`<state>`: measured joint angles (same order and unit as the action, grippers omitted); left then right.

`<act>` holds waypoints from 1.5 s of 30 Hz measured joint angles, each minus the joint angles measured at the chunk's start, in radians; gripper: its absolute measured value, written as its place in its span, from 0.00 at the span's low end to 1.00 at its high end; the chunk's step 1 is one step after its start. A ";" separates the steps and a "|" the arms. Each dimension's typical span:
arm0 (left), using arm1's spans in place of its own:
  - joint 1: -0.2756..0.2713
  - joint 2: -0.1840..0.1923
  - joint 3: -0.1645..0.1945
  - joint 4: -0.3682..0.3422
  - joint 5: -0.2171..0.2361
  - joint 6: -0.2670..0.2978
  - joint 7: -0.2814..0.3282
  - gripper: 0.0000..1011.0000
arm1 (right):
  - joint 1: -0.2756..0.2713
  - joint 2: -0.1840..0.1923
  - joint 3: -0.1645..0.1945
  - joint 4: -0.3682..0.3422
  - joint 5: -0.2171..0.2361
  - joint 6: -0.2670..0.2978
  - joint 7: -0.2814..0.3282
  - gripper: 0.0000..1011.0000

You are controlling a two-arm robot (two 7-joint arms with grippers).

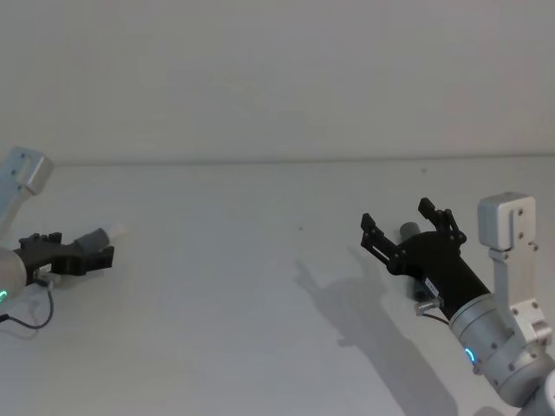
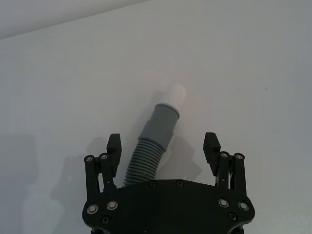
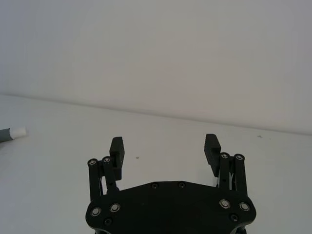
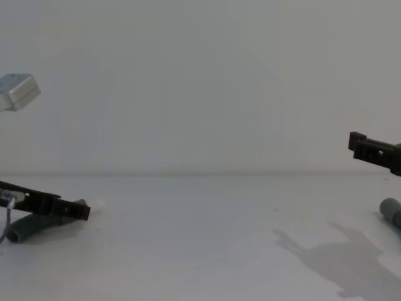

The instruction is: Use both hands to pick up one end of the pipe from the table, align the ends, and insert them.

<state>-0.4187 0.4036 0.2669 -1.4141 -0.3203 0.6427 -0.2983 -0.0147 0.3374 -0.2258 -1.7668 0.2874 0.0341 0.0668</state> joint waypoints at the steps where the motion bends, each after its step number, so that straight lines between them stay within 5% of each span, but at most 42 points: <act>1: -0.001 0.002 0.001 0.000 0.001 0.001 -0.002 0.99 | 0.000 0.000 0.000 0.000 0.000 0.000 0.000 0.99; 19: -0.032 0.049 0.039 0.020 0.051 -0.017 -0.053 0.99 | 0.000 0.000 0.000 0.000 0.000 0.000 0.000 0.99; 37: -0.032 0.042 0.039 0.045 0.055 -0.039 -0.077 0.99 | 0.000 0.000 0.000 0.000 0.000 0.000 0.000 0.99; 45: -0.032 0.041 0.038 0.049 0.055 -0.042 -0.081 0.83 | 0.000 0.000 0.000 0.000 0.000 0.000 0.000 0.99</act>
<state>-0.4504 0.4441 0.3051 -1.3650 -0.2656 0.6003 -0.3792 -0.0146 0.3375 -0.2258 -1.7668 0.2874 0.0341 0.0668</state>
